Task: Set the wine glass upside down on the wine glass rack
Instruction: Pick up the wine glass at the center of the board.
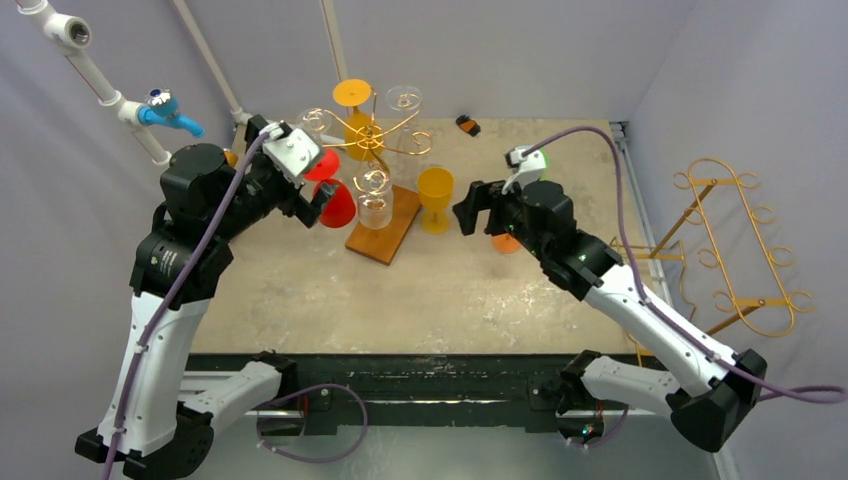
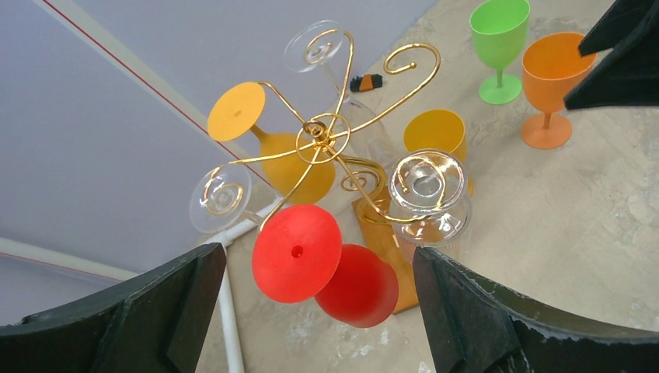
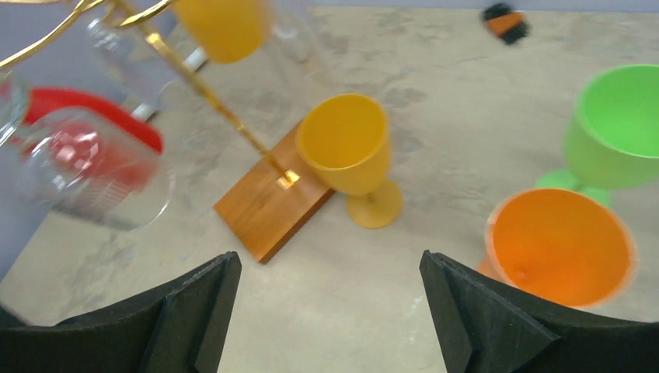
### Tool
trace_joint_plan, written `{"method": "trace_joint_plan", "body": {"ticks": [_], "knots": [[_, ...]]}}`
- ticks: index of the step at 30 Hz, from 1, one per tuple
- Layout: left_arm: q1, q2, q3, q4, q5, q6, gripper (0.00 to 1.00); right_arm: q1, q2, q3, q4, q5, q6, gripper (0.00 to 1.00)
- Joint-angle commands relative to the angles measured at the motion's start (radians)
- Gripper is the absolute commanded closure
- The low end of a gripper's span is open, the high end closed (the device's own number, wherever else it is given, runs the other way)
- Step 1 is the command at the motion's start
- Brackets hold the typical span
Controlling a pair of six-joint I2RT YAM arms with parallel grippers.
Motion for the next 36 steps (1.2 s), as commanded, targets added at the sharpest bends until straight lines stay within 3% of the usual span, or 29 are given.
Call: {"method": "trace_joint_plan", "body": {"ticks": [1,6,10,16,24,36], "knots": [[0.0,0.03,0.07,-0.083,-0.061,-0.101,0.0,-0.13,-0.04,0.121,-0.241,0.108,0.123,0.07],[0.0,0.077,0.137,-0.141,-0.054,-0.159,0.0,-0.263,0.055,0.235,-0.331,0.068,0.146,0.2],[0.0,0.099,0.166,-0.176,-0.053,-0.175,0.0,-0.273,0.178,0.344,-0.331,0.062,0.124,0.26],[0.0,0.114,0.184,-0.187,-0.063,-0.18,0.0,-0.273,0.362,0.464,-0.311,-0.094,0.119,0.35],[0.0,0.132,0.191,-0.196,-0.061,-0.184,0.0,-0.272,0.501,0.544,-0.31,-0.103,0.114,0.35],[0.0,0.151,0.214,-0.195,-0.06,-0.188,0.0,-0.286,0.429,0.472,-0.392,0.057,0.092,0.36]]}}
